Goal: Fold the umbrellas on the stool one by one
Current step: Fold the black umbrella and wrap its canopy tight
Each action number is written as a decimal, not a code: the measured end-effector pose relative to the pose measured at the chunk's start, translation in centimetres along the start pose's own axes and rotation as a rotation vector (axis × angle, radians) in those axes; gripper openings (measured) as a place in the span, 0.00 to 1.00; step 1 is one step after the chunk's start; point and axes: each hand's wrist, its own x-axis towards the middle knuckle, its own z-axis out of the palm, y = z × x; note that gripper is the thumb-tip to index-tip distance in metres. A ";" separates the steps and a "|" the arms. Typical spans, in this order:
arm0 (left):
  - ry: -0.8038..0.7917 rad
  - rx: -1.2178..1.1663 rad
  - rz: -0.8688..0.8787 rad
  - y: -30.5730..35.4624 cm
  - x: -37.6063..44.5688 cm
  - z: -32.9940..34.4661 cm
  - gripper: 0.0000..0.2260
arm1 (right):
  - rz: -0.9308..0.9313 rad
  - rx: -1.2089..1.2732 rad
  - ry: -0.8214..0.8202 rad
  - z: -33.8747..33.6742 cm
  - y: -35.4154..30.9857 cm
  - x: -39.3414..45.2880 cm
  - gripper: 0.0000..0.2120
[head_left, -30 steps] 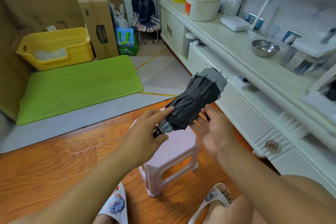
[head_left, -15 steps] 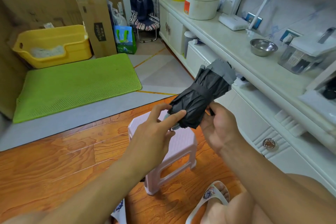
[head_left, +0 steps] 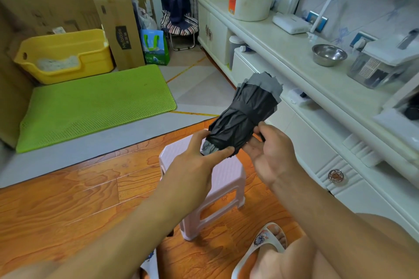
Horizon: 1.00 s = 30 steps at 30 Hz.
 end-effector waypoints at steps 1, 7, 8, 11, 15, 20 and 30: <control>-0.002 0.001 -0.005 -0.1 0.1 0.1 0.32 | 0.002 0.005 0.011 0.0 0.0 0.1 0.12; 0.039 -0.046 0.040 -0.3 0.3 -0.9 0.32 | -0.014 -0.037 0.014 0.1 -0.2 0.1 0.09; 0.058 -0.063 0.024 -0.4 0.3 -1.1 0.33 | -0.019 -0.050 0.003 0.1 -0.2 0.0 0.09; 0.033 0.031 0.018 -0.5 0.4 -1.1 0.39 | -0.028 -0.074 -0.009 0.1 0.0 0.0 0.10; -0.011 -0.027 -0.035 -0.8 0.3 -1.1 0.33 | -0.009 -0.074 0.008 0.1 0.6 0.2 0.09; -0.019 -0.144 -0.038 -2.2 0.2 -1.7 0.31 | -0.038 -0.602 0.023 -0.4 -1.0 0.8 0.08; -0.126 0.223 0.057 -2.9 -0.5 -1.9 0.35 | -0.312 -0.987 0.120 -1.1 -5.0 3.3 0.19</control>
